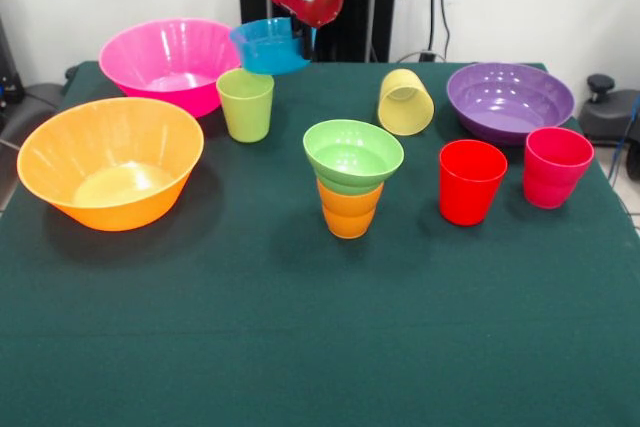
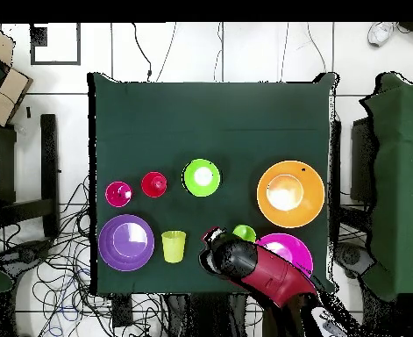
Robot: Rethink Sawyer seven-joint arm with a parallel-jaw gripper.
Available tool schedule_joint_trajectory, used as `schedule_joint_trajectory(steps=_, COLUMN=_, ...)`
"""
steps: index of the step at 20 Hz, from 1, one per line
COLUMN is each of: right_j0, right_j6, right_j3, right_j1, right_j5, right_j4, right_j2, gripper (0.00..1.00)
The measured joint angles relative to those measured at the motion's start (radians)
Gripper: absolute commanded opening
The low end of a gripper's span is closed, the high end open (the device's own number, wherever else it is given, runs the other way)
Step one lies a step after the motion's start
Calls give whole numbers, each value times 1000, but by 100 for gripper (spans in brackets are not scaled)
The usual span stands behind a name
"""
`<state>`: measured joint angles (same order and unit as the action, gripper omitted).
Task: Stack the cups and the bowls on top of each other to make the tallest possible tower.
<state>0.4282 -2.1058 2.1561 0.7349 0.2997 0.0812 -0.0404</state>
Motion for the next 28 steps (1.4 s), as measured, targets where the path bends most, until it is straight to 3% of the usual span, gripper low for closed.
schedule_joint_trajectory(steps=28, right_j0=0, right_j6=0, right_j3=1, right_j1=62, right_j5=0, right_j4=-19, right_j2=-24, gripper=0)
